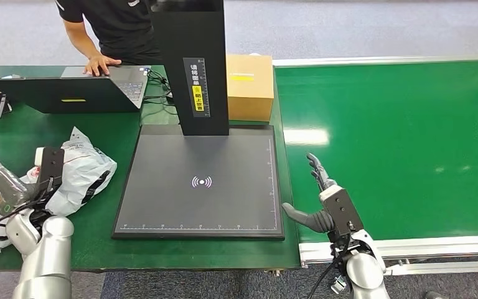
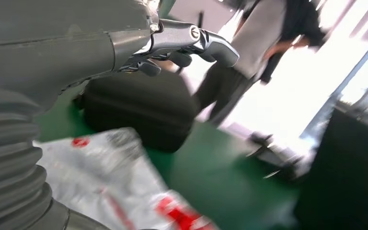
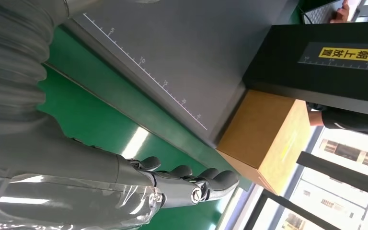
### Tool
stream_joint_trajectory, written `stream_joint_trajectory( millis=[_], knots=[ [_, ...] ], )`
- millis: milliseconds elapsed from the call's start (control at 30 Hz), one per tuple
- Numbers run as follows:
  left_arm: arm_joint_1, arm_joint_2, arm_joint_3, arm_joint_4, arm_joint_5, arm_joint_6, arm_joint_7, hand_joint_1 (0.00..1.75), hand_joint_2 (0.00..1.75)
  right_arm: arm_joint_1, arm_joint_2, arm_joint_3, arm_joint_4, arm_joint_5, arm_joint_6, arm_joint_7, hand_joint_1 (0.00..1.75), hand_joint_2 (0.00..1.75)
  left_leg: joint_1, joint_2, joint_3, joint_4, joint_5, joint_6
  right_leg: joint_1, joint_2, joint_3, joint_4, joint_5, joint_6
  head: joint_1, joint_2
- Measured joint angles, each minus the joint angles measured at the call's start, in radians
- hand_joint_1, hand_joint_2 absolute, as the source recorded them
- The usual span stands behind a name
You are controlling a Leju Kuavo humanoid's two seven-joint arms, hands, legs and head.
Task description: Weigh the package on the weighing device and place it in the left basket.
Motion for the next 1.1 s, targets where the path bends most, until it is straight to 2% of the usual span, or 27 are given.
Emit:
stream_joint_trajectory(
  millis=[233, 367, 433, 500, 600, 700, 767, 967, 1100],
  knots=[
    [0.112, -0.075, -0.115, -0.324, 0.052, 0.022, -0.053, 0.0, 1.75, 0.025, 0.002, -0.003, -0.009, 0.001, -0.01, -0.011, 0.0, 1.75, 0.0, 0.0, 0.0, 0.0, 0.0, 0.0, 0.0, 0.0, 0.0, 0.0, 0.0, 0.0, 0.0, 0.0],
    [0.148, -0.097, -0.158, -0.431, 0.075, 0.019, -0.061, 0.0, 1.75, 0.034, 0.008, -0.012, -0.014, 0.001, -0.012, -0.014, 0.0, 1.75, 0.0, 0.0, 0.001, 0.0, 0.0, 0.0, 0.0, 0.0, 0.0, 0.0, 0.0, 0.0, 0.0, 0.0],
    [0.158, -0.102, -0.176, -0.464, 0.144, -0.003, -0.093, 0.0, 1.75, 0.036, 0.009, -0.016, -0.017, 0.002, -0.012, -0.014, 0.0, 1.75, 0.0, 0.0, 0.001, 0.0, 0.0, 0.0, 0.0, 0.0, 0.0, 0.0, 0.0, 0.0, 0.0, 0.0],
    [0.167, -0.106, -0.2, -0.49, 0.295, -0.074, -0.161, 0.0, 1.75, 0.037, 0.01, -0.017, -0.02, 0.002, -0.011, -0.017, 0.0, 1.75, 0.0, 0.0, 0.001, 0.0, 0.0, 0.0, 0.0, 0.0, 0.001, 0.0, 0.0, 0.0, 0.0, 0.0],
    [0.178, -0.109, -0.241, -0.508, 0.545, -0.238, -0.273, 0.0, 1.75, 0.035, 0.01, -0.017, -0.022, 0.001, -0.009, -0.023, 0.0, 1.75, 0.0, 0.0, 0.001, 0.0, 0.0, 0.0, 0.0, 0.0, 0.001, 0.0, 0.0, 0.0, 0.0, 0.0],
    [0.191, -0.116, -0.285, -0.51, 0.713, -0.39, -0.346, 0.0, 1.75, 0.026, 0.01, -0.018, -0.022, 0.0, -0.006, -0.028, 0.0, 1.75, 0.0, 0.0, 0.001, 0.0, 0.0, 0.0, 0.0, 0.0, 0.001, 0.0, 0.0, 0.0, 0.0, 0.0],
    [0.2, -0.12, -0.311, -0.508, 0.807, -0.478, -0.377, 0.0, 1.75, 0.022, 0.01, -0.018, -0.025, -0.001, -0.002, -0.042, 0.0, 1.75, 0.0, 0.0, 0.001, 0.0, 0.0, 0.0, 0.0, 0.0, 0.001, 0.0, 0.0, 0.0, 0.0, 0.0],
    [0.235, -0.126, -0.364, -0.468, 1.011, -0.729, -0.426, 0.0, 1.75, 0.026, 0.011, -0.016, -0.074, -0.016, 0.012, -0.16, 0.0, 1.75, 0.0, 0.0, 0.001, 0.0, 0.0, 0.0, 0.0, 0.0, 0.001, 0.0, 0.0, 0.0, 0.0, 0.0],
    [0.251, -0.129, -0.383, -0.439, 1.044, -0.779, -0.434, 0.0, 1.75, 0.037, 0.011, -0.014, -0.104, -0.018, 0.02, -0.176, 0.0, 1.75, 0.0, 0.0, 0.001, 0.0, 0.0, 0.0, 0.0, 0.0, 0.001, 0.0, 0.0, 0.0, 0.0, 0.0]
  ],
)
